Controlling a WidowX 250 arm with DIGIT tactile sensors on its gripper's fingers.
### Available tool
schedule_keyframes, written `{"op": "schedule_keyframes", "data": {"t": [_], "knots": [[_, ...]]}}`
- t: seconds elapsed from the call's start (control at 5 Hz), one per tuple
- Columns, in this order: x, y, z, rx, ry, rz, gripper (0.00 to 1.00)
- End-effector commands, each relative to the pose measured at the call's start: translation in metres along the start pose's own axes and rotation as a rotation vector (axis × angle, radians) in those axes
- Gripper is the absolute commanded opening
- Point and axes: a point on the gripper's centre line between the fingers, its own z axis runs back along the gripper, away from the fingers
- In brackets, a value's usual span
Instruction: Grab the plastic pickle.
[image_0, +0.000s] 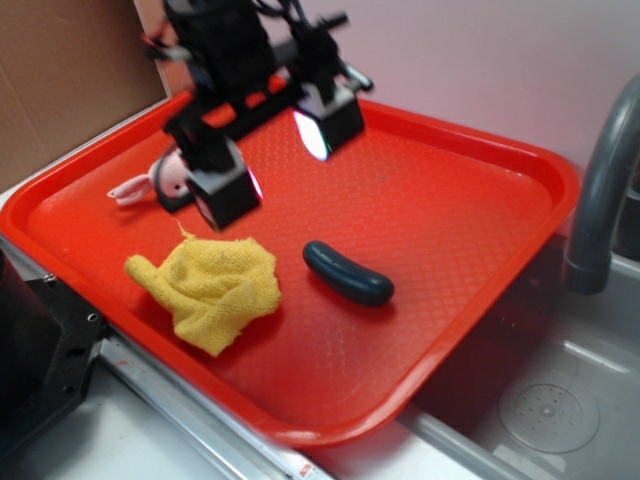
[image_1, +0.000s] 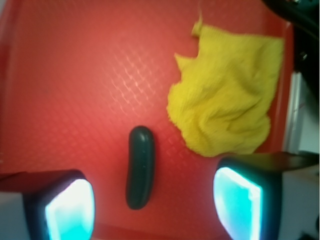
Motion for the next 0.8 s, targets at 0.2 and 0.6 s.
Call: {"op": "schedule_keyframes", "data": {"t": [0.2,0.6], "knots": [[-0.009,-0.016,-0.059,0.063,-0.005,-0.078,1.00],[-0.006,-0.017,-0.073,0.081,-0.035,-0.067,0.00]]}}
